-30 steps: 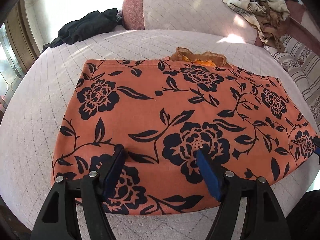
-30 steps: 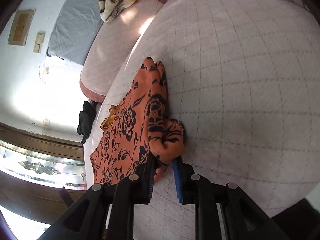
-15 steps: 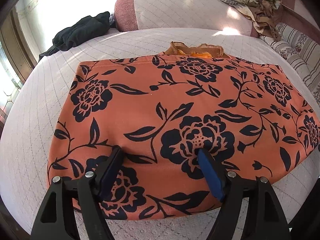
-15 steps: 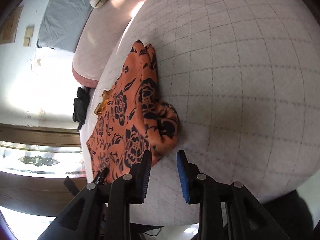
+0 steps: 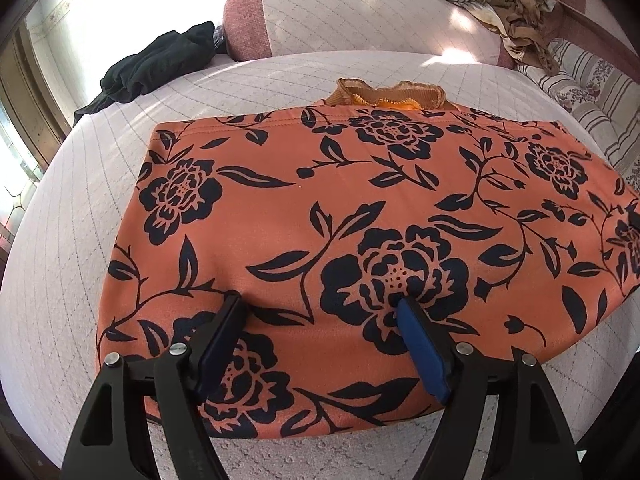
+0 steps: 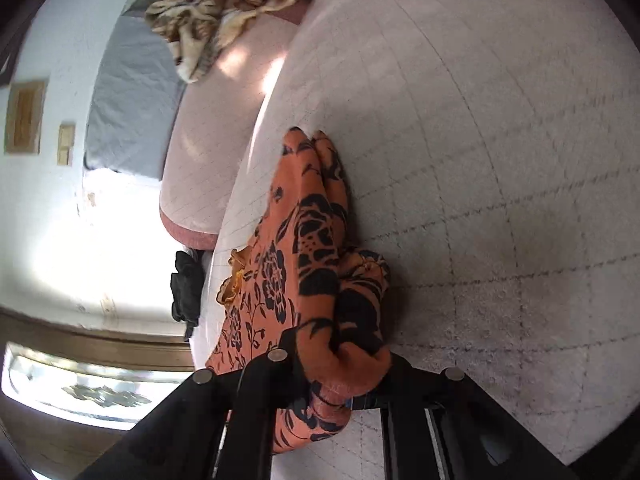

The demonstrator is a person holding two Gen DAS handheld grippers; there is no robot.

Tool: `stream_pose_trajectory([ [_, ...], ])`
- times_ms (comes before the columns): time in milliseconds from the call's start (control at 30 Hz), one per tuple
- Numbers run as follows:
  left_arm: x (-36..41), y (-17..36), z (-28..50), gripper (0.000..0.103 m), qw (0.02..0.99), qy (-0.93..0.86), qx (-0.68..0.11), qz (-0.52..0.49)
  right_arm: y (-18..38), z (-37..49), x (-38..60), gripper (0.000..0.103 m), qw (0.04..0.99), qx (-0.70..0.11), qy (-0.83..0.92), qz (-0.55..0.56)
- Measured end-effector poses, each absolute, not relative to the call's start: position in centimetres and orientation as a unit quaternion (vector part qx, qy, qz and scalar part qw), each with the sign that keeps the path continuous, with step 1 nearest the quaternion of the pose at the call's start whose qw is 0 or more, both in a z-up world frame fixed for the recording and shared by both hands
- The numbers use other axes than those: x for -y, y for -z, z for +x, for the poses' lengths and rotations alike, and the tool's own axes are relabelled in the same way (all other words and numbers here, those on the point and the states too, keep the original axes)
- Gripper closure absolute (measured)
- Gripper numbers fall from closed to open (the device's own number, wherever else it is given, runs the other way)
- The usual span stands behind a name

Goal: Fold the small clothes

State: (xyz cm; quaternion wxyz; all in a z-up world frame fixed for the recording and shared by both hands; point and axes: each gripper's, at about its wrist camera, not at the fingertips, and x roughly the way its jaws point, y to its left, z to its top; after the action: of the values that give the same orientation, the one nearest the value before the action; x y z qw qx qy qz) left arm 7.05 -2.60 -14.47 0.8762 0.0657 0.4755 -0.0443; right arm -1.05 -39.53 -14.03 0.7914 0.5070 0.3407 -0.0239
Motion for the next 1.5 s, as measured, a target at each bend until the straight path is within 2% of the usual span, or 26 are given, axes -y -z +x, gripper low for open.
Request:
stream_pose_trajectory([
  [67, 2.6, 14.6, 7.0, 0.024, 0.877, 0.043, -0.474, 0.069, 13.2, -1.9, 38.7, 0.093, 0.809, -0.346, 0.050, 0.472],
  [100, 2.8, 14.6, 7.0, 0.024, 0.877, 0.040, -0.474, 0.070, 14.2, -1.7, 38.6, 0.087, 0.803, -0.369, 0.061, 0.464],
  [133, 2.8, 14.6, 7.0, 0.024, 0.876, 0.039, -0.475, 0.072, 15.9, -1.2, 38.8, 0.086, 0.787, -0.403, 0.066, 0.462],
  [200, 2.7, 14.5, 7.1, 0.024, 0.876, 0.043, -0.476, 0.069, 17.6, -2.1, 40.1, 0.081, 0.758, -0.394, 0.036, 0.518],
  [267, 2.6, 14.5, 7.2, 0.023, 0.876, 0.046, -0.475, 0.068, 16.4, -3.4, 41.3, 0.067, 0.765, -0.398, 0.041, 0.504],
  [300, 2.7, 14.6, 7.2, 0.023, 0.877, 0.044, -0.474, 0.069, 15.7, -4.1, 42.0, 0.052, 0.773, -0.399, 0.045, 0.491],
  [333, 2.8, 14.6, 7.1, 0.023, 0.878, 0.042, -0.472, 0.070, 14.9, -4.8, 42.8, 0.041, 0.782, -0.395, 0.050, 0.480],
  [367, 2.8, 14.6, 7.1, 0.023, 0.879, 0.039, -0.471, 0.069, 14.1, -5.4, 43.8, 0.036, 0.789, -0.389, 0.059, 0.472],
  [467, 2.9, 14.6, 6.9, 0.022, 0.880, 0.037, -0.469, 0.069, 11.9, -4.8, 46.1, 0.036, 0.807, -0.376, 0.039, 0.454],
  [567, 2.8, 14.6, 6.9, 0.022, 0.880, 0.039, -0.469, 0.068, 11.0, 0.2, 46.4, 0.036, 0.812, -0.398, -0.039, 0.425],
  [800, 2.7, 14.6, 6.9, 0.022, 0.880, 0.045, -0.467, 0.069, 14.6, 13.0, 44.5, 0.035, 0.795, -0.489, -0.088, 0.348],
  [867, 2.7, 14.6, 6.9, 0.021, 0.882, 0.046, -0.465, 0.069, 14.8, 14.8, 43.9, 0.045, 0.805, -0.481, -0.093, 0.335],
  [900, 2.6, 14.6, 6.8, 0.021, 0.882, 0.047, -0.464, 0.069, 14.6, 15.5, 43.0, 0.080, 0.808, -0.488, -0.103, 0.314],
  [933, 2.6, 14.6, 6.8, 0.021, 0.882, 0.048, -0.463, 0.069, 14.0, 15.9, 42.3, 0.088, 0.815, -0.493, -0.102, 0.288],
  [1000, 2.5, 14.6, 6.6, 0.021, 0.885, 0.050, -0.458, 0.069, 12.1, 16.0, 41.3, 0.092, 0.846, -0.470, -0.074, 0.239],
  [1100, 2.7, 14.7, 6.4, 0.020, 0.889, 0.048, -0.450, 0.073, 13.0, 15.8, 41.8, 0.092, 0.858, -0.461, -0.015, 0.227],
  [1167, 2.7, 14.6, 6.4, 0.020, 0.888, 0.049, -0.451, 0.074, 15.0, 16.0, 42.5, 0.087, 0.844, -0.468, -0.018, 0.262],
  [1200, 2.6, 14.5, 6.4, 0.020, 0.888, 0.051, -0.452, 0.070, 14.7, 15.6, 43.0, 0.076, 0.845, -0.457, -0.013, 0.277],
  [1233, 2.5, 14.5, 6.4, 0.020, 0.887, 0.052, -0.453, 0.071, 14.1, 15.2, 43.3, 0.074, 0.847, -0.451, 0.003, 0.282],
  [1333, 2.5, 14.5, 6.3, 0.020, 0.888, 0.051, -0.451, 0.071, 11.0, 13.9, 43.1, 0.073, 0.864, -0.431, 0.045, 0.256],
  [1467, 2.6, 14.6, 6.5, 0.019, 0.887, 0.050, -0.454, 0.073, 7.8, 12.1, 39.7, 0.073, 0.871, -0.408, -0.043, 0.270],
  [1500, 2.6, 14.5, 6.6, 0.019, 0.885, 0.051, -0.457, 0.072, 8.2, 11.9, 38.6, 0.063, 0.858, -0.416, -0.082, 0.289],
])
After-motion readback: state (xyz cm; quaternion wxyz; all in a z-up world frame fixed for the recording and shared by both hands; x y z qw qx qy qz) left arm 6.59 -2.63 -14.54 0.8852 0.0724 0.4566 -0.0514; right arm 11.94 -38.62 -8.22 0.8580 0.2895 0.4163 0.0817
